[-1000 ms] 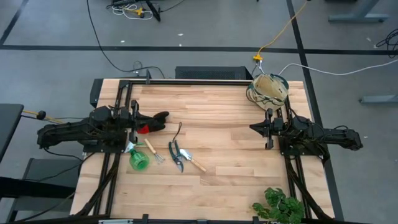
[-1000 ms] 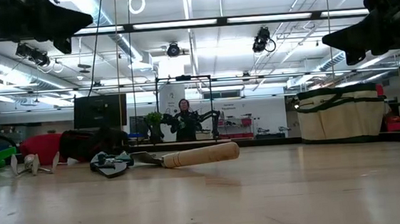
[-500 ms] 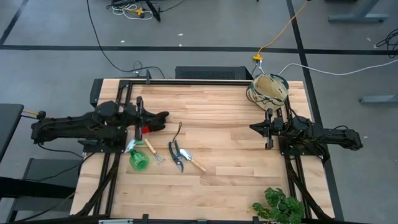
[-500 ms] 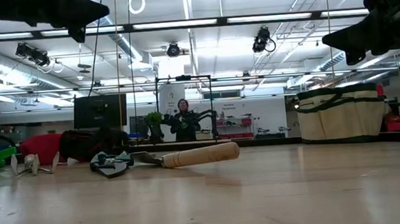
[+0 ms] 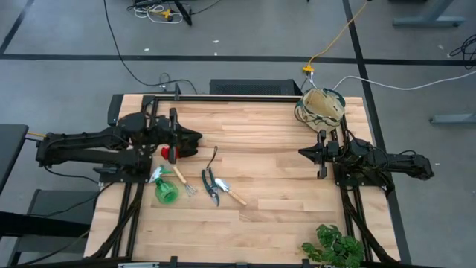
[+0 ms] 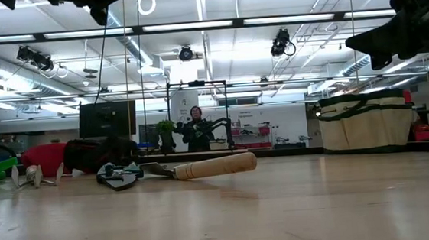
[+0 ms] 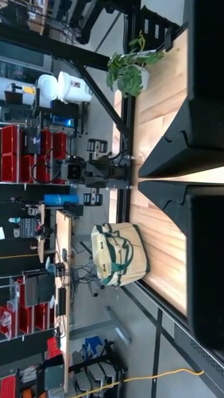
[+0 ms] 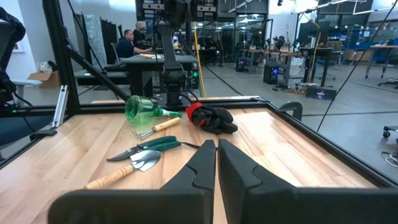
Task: Pick & Place Garden tools in Gardening bag
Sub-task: Put the shear scissor into the gardening bag
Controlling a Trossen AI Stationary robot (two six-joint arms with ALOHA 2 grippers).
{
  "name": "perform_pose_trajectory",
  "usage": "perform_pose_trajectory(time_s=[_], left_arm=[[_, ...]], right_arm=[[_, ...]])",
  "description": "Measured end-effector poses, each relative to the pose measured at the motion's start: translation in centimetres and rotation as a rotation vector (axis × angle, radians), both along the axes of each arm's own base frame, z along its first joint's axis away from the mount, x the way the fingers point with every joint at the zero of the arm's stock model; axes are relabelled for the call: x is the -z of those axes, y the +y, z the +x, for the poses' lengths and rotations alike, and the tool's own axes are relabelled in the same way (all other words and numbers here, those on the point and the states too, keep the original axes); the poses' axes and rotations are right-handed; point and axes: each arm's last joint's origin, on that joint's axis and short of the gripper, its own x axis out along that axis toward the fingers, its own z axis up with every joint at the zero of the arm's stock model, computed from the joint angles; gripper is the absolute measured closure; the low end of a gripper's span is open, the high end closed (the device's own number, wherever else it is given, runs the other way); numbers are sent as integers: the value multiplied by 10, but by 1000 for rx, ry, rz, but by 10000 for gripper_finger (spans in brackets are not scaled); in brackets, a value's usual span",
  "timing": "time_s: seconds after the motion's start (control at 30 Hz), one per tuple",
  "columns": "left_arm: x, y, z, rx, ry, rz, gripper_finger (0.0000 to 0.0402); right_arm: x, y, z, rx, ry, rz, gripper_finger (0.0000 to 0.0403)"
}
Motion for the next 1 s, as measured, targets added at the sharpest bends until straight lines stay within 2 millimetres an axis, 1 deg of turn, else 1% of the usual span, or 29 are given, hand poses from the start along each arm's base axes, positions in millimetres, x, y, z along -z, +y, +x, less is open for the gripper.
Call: perform_pose_trajectory(time_s=[0.4,0.57,0.7,0.87,1.0], left_arm=[[-5,1,24,86,75,-16,376],[-14,1,32,107,112,-26,383],[-25,1,35,109,159,-35,396],[-35,1,35,93,223,-44,392],[-34,2,33,62,269,-47,392]], right_arm=[[0,0,0,0,0,0,382],[0,0,0,0,0,0,382],[0,0,0,0,0,0,382],[0,0,0,0,0,0,382],[0,0,0,0,0,0,382]])
